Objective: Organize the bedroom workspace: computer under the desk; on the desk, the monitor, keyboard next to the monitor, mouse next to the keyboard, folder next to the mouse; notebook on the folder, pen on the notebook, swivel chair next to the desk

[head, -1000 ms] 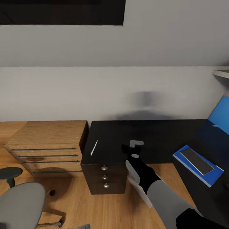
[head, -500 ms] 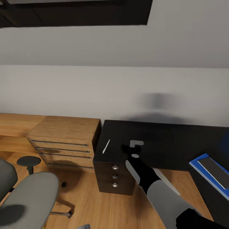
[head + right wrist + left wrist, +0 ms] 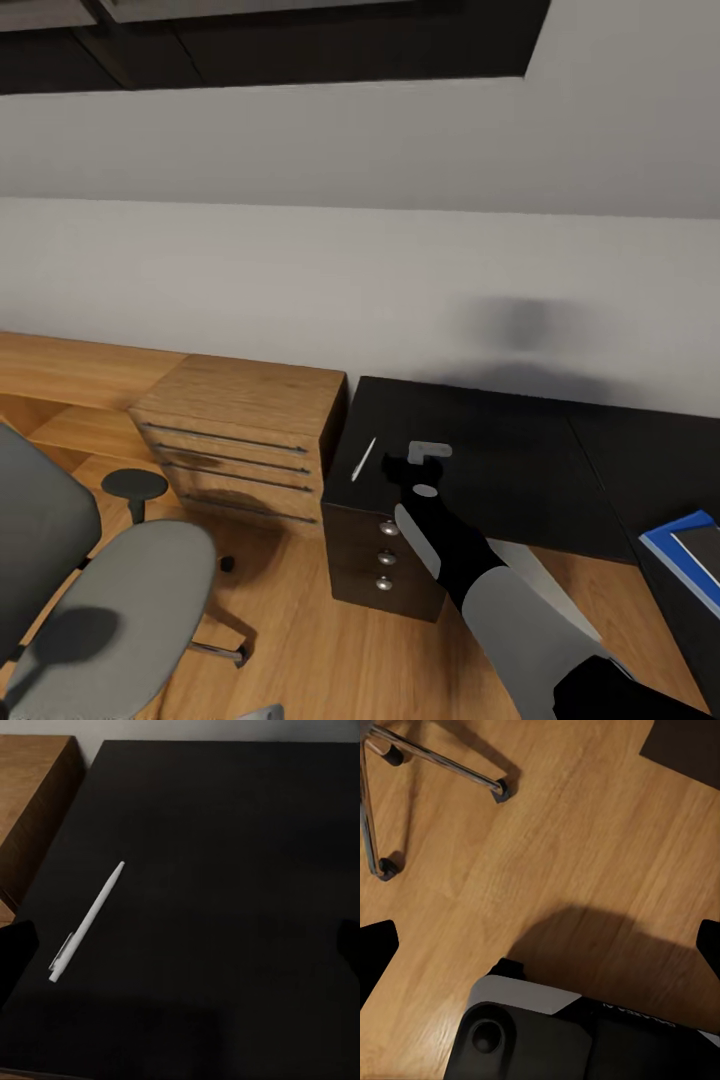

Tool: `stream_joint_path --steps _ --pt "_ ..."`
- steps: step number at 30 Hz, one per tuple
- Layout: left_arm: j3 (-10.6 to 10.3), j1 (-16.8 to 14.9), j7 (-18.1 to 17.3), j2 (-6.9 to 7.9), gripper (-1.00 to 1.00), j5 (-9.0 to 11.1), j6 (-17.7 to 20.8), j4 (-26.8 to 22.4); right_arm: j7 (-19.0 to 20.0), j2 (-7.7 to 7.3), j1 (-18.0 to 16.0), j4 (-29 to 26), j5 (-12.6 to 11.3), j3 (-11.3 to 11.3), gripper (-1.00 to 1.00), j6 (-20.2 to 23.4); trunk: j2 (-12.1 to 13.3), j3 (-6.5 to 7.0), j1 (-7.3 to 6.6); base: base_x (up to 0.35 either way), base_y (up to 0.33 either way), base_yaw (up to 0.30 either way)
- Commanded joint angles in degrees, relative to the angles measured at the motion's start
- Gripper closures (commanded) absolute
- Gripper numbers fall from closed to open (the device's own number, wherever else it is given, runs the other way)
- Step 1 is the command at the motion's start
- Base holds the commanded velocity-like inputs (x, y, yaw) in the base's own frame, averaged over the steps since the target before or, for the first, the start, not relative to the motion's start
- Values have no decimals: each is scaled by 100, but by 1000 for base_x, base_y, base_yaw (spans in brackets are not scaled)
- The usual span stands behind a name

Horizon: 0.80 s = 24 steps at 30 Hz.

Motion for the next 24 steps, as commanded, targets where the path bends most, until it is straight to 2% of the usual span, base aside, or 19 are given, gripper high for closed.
stream_joint_path --steps 1,15,24 --pt "-32 -7 48 9 -100 29 10 -12 -40 0 -5 -7 -15 15 -100 33 -10 -10 3 0 0 43" --pt "-32 -7 50 9 -100 29 -104 -11 -40 0 -5 -7 -15 16 -100 33 -10 -10 3 0 0 9" --pt "-38 -7 53 9 -100 29 -128 -12 -40 0 -5 -7 -15 16 -100 33 -10 -10 3 0 0 171"
